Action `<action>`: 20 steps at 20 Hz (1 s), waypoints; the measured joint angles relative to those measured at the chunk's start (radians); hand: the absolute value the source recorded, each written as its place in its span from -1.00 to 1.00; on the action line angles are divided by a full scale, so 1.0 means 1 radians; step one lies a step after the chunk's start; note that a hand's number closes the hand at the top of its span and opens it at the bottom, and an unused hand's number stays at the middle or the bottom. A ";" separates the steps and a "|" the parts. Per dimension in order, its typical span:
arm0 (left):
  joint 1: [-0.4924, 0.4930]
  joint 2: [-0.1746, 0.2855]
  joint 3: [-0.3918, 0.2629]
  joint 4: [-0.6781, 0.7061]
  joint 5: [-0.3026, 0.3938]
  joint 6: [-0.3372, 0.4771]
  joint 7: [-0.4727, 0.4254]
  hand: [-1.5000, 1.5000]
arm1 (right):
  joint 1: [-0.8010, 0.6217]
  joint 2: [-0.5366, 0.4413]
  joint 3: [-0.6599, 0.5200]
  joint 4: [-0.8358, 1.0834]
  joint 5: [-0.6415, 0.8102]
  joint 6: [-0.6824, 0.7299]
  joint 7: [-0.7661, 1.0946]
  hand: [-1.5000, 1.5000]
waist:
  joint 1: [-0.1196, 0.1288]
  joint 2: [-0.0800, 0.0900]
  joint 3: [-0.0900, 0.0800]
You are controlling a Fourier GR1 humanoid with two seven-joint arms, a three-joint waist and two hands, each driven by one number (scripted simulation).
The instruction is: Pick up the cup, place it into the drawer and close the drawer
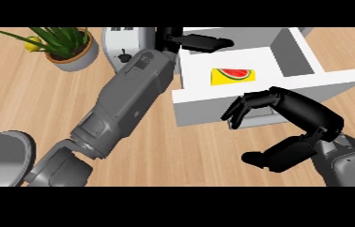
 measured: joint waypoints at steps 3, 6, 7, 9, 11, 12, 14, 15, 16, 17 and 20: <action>0.008 0.000 0.001 0.002 0.021 0.010 -0.018 -1.00 | 0.012 -0.024 0.038 -0.001 0.153 -0.023 -0.026 -1.00 | 0.031 -0.005 0.000; 0.025 0.000 0.013 0.002 0.036 -0.005 -0.043 -1.00 | 0.053 -0.020 0.080 0.031 0.295 -0.080 -0.067 -1.00 | 0.062 -0.009 0.001; 0.029 0.001 0.019 0.001 0.039 -0.014 -0.049 -1.00 | 0.056 -0.017 0.092 0.064 0.339 -0.100 -0.086 -1.00 | 0.074 -0.010 0.001; 0.057 0.002 0.017 -0.014 0.042 -0.025 -0.064 -1.00 | 0.058 -0.003 0.125 0.136 0.424 -0.143 -0.117 -1.00 | 0.096 -0.013 0.001; 0.079 0.001 0.023 -0.026 0.046 -0.042 -0.079 -1.00 | 0.034 0.015 0.152 0.237 0.488 -0.173 -0.150 -1.00 | 0.114 -0.013 0.001; 0.087 0.004 0.026 -0.030 0.047 -0.048 -0.083 -1.00 | 0.023 0.024 0.171 0.290 0.520 -0.187 -0.170 -1.00 | 0.124 -0.013 0.001; 0.115 0.018 0.029 -0.050 0.049 -0.070 -0.089 -1.00 | -0.006 0.042 0.196 0.403 0.578 -0.221 -0.212 1.00 | 0.145 -0.013 0.001; 0.122 0.024 0.032 -0.061 0.049 -0.072 -0.086 -1.00 | -0.033 0.042 0.193 0.468 0.595 -0.229 -0.238 1.00 | 0.154 -0.013 0.001; 0.137 0.030 0.033 -0.074 0.049 -0.076 -0.089 -1.00 | -0.046 0.050 0.197 0.530 0.618 -0.251 -0.266 1.00 | 0.161 -0.014 0.001; 0.147 0.042 0.035 -0.090 0.051 -0.083 -0.082 -1.00 | -0.071 0.054 0.191 0.592 0.634 -0.266 -0.285 1.00 | 0.170 -0.014 0.002; 0.186 0.069 0.035 -0.135 0.055 -0.101 -0.062 -1.00 | -0.152 0.068 0.165 0.774 0.666 -0.310 -0.357 1.00 | 0.191 -0.015 0.002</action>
